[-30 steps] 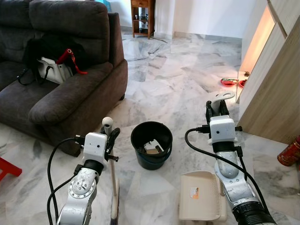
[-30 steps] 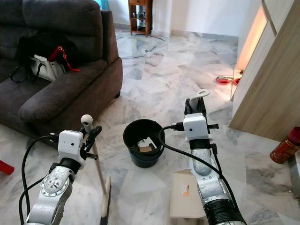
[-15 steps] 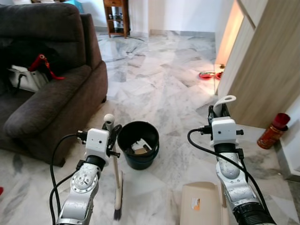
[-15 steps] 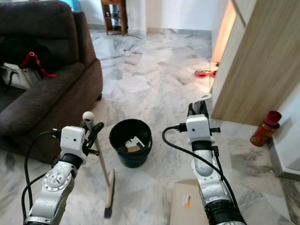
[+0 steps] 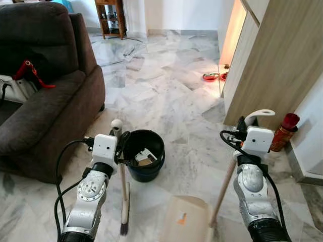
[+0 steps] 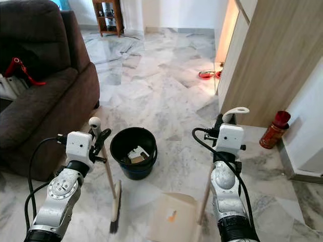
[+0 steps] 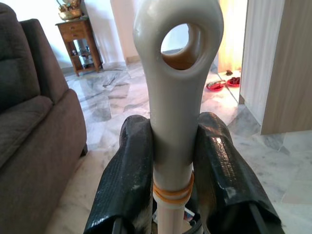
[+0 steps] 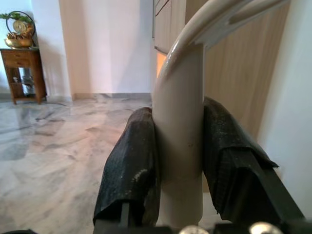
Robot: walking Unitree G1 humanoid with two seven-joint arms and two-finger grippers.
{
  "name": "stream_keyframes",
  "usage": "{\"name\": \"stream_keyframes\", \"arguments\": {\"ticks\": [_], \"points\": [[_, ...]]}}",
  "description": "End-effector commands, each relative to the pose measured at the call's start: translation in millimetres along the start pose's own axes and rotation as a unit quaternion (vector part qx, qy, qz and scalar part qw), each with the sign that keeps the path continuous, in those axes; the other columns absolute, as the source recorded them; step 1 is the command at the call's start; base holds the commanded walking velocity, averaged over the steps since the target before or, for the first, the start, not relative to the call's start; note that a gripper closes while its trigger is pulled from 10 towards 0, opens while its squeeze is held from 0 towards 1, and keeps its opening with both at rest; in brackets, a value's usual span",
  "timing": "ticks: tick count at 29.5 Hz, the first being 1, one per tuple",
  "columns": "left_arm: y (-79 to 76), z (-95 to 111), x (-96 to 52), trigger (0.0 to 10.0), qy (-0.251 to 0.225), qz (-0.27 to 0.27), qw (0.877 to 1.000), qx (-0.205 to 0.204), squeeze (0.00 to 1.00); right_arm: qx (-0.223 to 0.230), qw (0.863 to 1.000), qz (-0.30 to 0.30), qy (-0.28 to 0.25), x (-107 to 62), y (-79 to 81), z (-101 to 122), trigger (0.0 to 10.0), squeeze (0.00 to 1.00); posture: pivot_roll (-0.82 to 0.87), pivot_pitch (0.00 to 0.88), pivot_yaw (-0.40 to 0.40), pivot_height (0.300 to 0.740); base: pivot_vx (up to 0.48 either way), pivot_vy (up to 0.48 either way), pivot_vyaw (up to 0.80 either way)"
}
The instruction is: Sweep floor
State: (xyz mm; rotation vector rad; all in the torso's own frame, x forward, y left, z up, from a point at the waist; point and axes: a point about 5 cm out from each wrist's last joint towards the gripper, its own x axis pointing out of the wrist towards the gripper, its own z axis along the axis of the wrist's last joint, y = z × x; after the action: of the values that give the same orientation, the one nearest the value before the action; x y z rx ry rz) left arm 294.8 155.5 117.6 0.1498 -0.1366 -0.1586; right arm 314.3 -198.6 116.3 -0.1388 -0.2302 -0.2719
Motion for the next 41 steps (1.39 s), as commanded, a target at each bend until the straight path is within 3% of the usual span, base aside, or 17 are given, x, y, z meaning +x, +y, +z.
{"name": "stream_keyframes", "arguments": {"ticks": [1,11,41], "points": [[2.3,9.9,5.1,10.0,-0.026,-0.002,1.0,0.009,0.0,0.004,1.0,-0.008,-0.006,3.4,-3.6,3.3,10.0,0.0,-0.03,0.0,0.047,0.74,0.0,0.0,-0.8],[2.0,9.9,5.2,10.0,-0.028,-0.001,0.999,0.017,0.0,0.004,1.0,-0.006,-0.005,3.6,-1.5,3.1,10.0,0.0,-0.03,0.0,0.044,0.74,0.0,-0.314,-0.8],[-2.0,4.9,7.7,10.0,-0.027,0.002,1.0,0.001,0.0,-0.021,1.0,0.006,-0.016,5.6,-7.4,7.6,10.0,0.0,-0.06,0.0,0.018,0.74,0.0,0.0,-0.8]]}}
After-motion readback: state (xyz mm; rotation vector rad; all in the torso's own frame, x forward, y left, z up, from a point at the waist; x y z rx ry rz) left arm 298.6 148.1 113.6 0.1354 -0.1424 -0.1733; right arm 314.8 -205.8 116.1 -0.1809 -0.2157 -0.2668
